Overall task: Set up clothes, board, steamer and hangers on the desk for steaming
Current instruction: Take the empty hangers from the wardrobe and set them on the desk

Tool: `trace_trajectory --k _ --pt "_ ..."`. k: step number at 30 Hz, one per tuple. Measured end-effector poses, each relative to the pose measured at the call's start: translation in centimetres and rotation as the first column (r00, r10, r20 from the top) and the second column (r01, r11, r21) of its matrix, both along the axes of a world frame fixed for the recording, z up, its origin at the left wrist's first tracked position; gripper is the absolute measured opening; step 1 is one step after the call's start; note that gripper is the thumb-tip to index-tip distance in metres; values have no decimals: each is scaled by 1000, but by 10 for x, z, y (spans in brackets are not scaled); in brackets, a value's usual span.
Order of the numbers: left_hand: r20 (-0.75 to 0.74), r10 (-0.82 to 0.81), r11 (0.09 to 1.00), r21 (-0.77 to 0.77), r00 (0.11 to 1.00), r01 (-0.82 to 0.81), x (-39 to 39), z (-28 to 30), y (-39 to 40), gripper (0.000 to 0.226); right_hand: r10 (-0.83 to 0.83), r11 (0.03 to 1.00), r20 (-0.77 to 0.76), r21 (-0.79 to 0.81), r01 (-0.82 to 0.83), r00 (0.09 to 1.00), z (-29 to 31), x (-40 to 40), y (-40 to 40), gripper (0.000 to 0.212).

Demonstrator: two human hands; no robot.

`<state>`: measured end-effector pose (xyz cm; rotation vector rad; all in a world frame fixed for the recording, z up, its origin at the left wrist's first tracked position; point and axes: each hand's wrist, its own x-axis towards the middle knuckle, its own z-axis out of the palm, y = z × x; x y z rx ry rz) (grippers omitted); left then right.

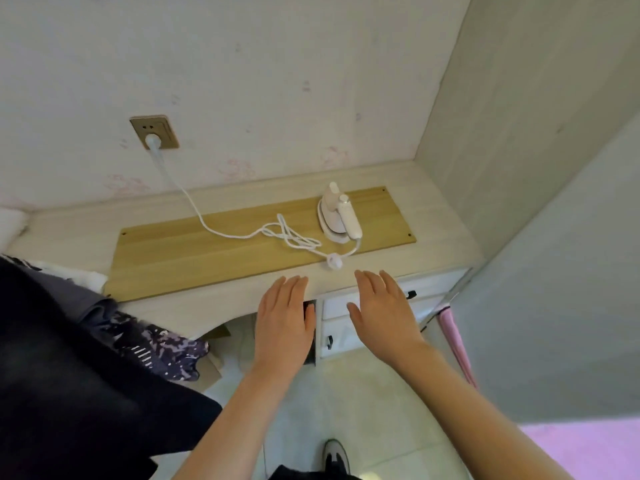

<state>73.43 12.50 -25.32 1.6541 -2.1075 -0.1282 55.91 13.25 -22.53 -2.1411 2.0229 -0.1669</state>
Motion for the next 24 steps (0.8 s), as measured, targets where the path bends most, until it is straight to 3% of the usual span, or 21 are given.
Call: trace_trajectory --k 12,17,24 --pt "84 -337 940 80 938 331 25 -23 84 48 -277 960 -46 28 279 960 -21 6 156 63" --pt "133 -522 851 151 842 503 23 -37 120 58 -374 925 -69 51 378 925 -28 13 227 67" --pt "103 -674 734 199 731 649 -20 -33 163 54 -543 836 -51 56 546 838 -32 -2 304 67"
